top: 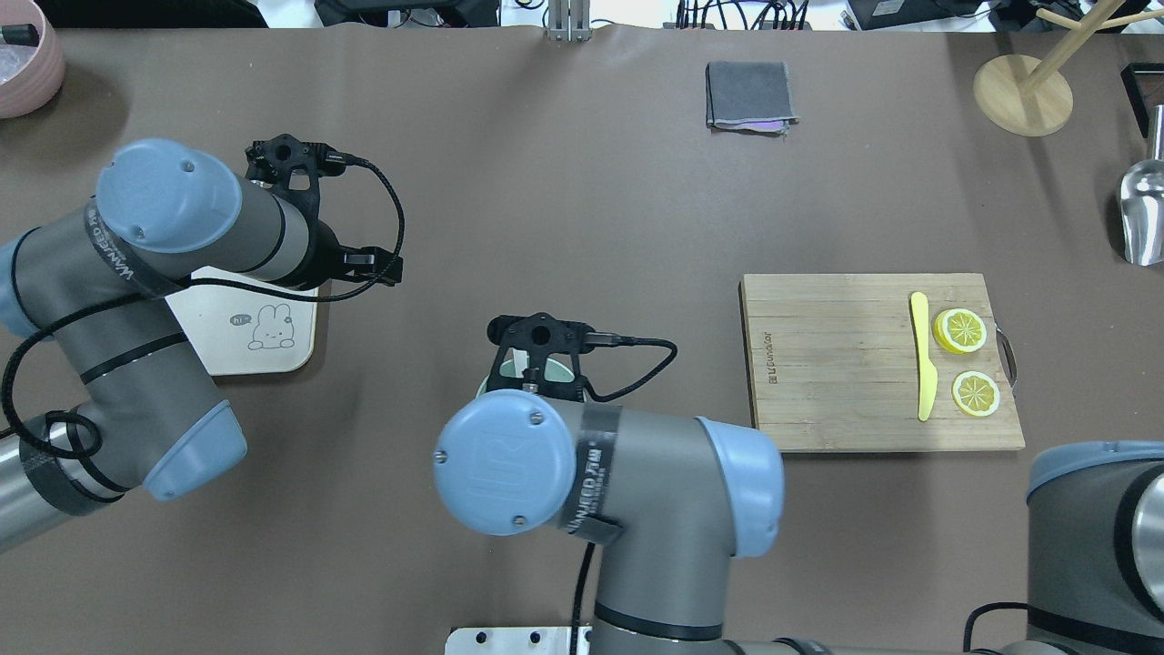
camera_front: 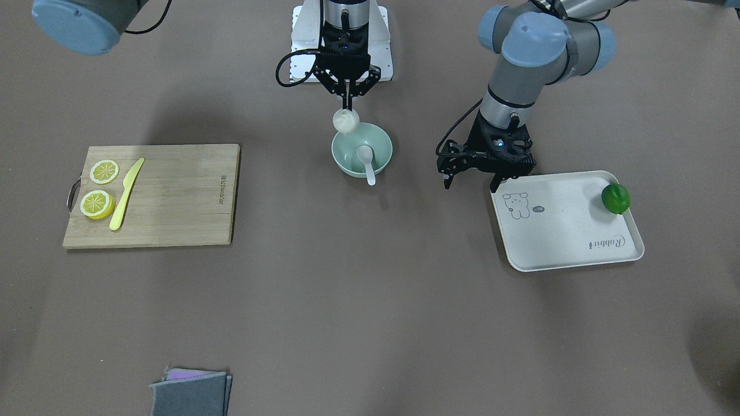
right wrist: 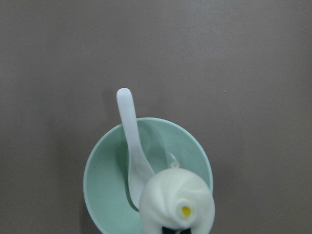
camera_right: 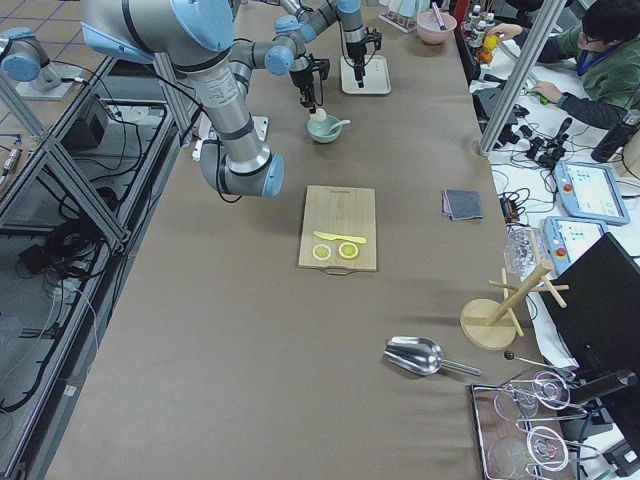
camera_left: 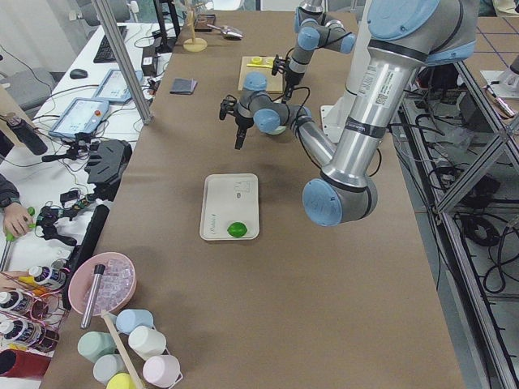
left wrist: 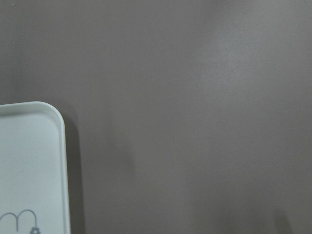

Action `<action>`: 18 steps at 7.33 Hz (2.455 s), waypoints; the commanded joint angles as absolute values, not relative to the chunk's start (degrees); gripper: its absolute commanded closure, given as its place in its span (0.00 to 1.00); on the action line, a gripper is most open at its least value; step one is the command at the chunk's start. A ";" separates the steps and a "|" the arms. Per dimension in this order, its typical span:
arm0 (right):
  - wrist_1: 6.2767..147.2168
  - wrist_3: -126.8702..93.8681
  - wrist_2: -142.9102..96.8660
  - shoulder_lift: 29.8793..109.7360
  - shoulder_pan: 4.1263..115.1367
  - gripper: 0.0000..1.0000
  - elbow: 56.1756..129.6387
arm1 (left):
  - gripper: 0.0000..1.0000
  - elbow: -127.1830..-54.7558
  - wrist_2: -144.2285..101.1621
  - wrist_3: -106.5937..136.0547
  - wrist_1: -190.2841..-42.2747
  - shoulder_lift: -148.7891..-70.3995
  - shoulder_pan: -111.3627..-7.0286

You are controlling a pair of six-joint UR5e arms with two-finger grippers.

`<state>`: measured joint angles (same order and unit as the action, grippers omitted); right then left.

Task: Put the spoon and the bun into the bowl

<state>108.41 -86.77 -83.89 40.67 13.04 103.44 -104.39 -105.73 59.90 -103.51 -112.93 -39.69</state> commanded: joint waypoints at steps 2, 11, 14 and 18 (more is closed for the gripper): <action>102.93 -86.05 -81.22 36.21 13.01 0.84 94.49 | 0.02 -102.75 -106.00 59.50 -104.94 -112.94 -39.90; 104.68 -59.35 -101.98 50.82 36.31 0.00 104.92 | 0.02 -105.63 -118.92 27.17 -90.03 -105.06 -59.28; 91.36 -31.55 -121.85 72.97 57.42 0.00 107.84 | 0.02 -104.78 -122.24 7.51 -88.77 -94.95 -74.65; 90.17 6.95 -129.37 96.64 81.94 0.00 107.14 | 0.02 -100.99 -131.57 -2.39 -89.74 -88.08 -88.48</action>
<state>89.88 -5.20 -128.72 90.39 74.07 107.69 -101.50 -130.26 3.93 -89.59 -89.62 -84.81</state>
